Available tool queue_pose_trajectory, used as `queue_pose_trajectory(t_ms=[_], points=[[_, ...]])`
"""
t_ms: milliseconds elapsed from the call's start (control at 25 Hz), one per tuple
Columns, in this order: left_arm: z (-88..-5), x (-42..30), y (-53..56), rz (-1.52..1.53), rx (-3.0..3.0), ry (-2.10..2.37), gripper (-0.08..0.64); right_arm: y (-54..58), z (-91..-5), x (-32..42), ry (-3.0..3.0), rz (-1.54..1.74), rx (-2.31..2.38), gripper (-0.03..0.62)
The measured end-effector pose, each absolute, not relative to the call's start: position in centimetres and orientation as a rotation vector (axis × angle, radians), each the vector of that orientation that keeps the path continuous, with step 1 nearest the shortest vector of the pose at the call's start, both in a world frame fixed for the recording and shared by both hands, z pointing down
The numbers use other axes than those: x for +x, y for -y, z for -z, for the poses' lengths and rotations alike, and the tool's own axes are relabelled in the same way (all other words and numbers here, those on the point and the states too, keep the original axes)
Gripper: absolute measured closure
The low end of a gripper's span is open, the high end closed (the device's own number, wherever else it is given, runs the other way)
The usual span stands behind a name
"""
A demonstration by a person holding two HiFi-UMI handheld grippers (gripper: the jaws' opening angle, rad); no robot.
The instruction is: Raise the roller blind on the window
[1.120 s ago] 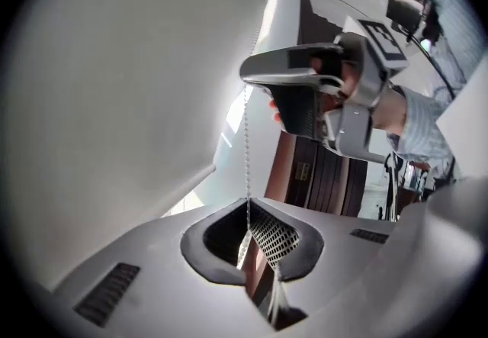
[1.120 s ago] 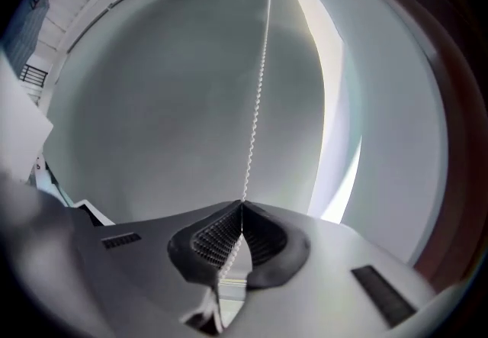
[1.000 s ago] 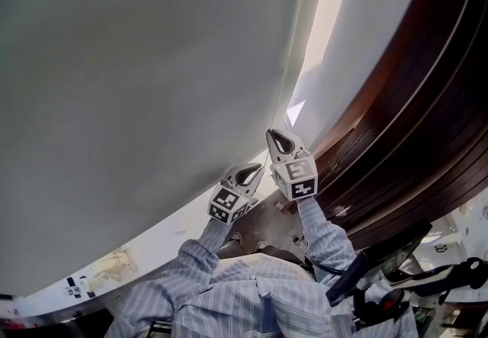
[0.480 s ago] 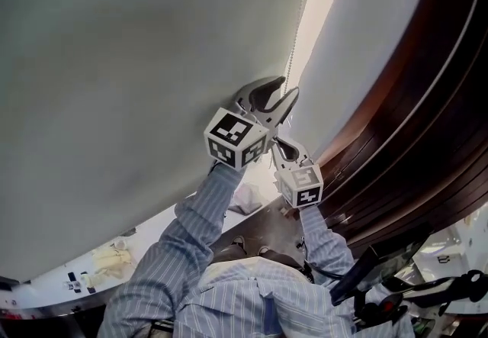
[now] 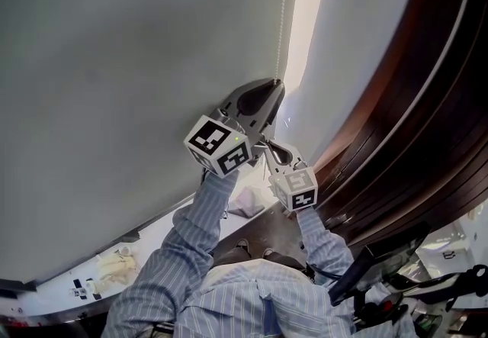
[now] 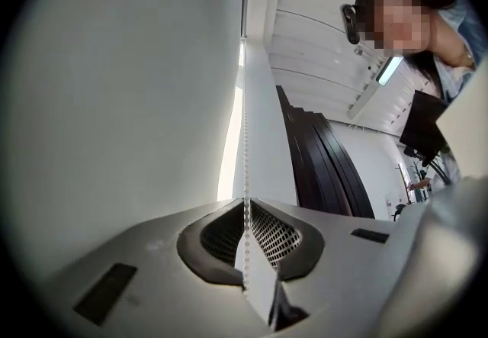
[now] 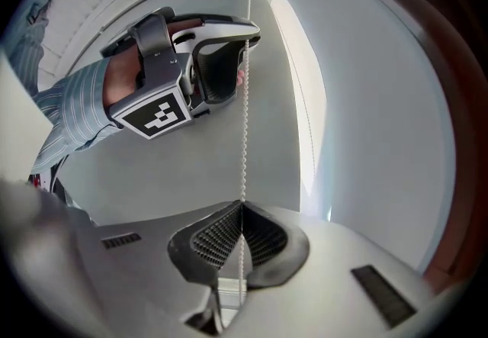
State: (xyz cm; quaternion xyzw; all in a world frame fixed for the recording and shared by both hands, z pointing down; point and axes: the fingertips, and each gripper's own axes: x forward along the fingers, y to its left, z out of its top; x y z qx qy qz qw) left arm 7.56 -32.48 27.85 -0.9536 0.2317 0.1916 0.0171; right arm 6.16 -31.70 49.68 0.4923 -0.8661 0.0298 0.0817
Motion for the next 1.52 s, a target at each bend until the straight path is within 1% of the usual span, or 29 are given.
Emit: queue_pose_trajectory(t_ms=[160, 360, 680, 760, 960, 1120, 1240, 1320, 1440, 1520], points=[[-25.7, 6.8, 32.2, -0.711, -2.951, -0.689, 0.548, 31.9, -49.6, 6.0, 2.593, -0.093, 1.471, 0.584], [-25.1, 7.6, 32.7, -0.621, -2.930, -0.685, 0.549, 31.9, -49.5, 6.1, 2.594, -0.098, 1.486, 0.584], [-26.8, 6.8, 33.8, -0.668, -2.900, -0.754, 0.554, 31.4, -50.4, 6.6, 2.566, -0.064, 1.542, 0.584], [-27.7, 7.0, 34.2, -0.631, -2.913, -0.769, 0.554, 31.5, -51.4, 6.6, 2.537, -0.063, 1.549, 0.584], [-32.9, 7.2, 34.7, -0.520, -2.991, -0.829, 0.554, 31.3, -56.7, 7.2, 2.436, -0.175, 1.525, 0.584], [-40.1, 7.7, 34.5, -0.355, -3.120, -0.874, 0.554, 29.7, -63.9, 7.9, 2.313, -0.298, 1.437, 0.584], [-46.2, 8.3, 33.8, -0.188, -3.223, -0.911, 0.554, 27.4, -69.6, 8.5, 2.207, -0.447, 1.367, 0.584], [-49.4, 8.3, 33.1, -0.131, -3.267, -0.949, 0.554, 25.6, -72.6, 8.8, 2.158, -0.552, 1.327, 0.584], [-50.9, 7.7, 33.2, -0.143, -3.281, -1.021, 0.554, 24.6, -73.0, 8.9, 2.182, -0.589, 1.278, 0.584], [-50.9, 7.5, 33.9, -0.107, -3.280, -1.033, 0.554, 25.2, -70.3, 9.4, 2.260, -0.564, 1.299, 0.583]])
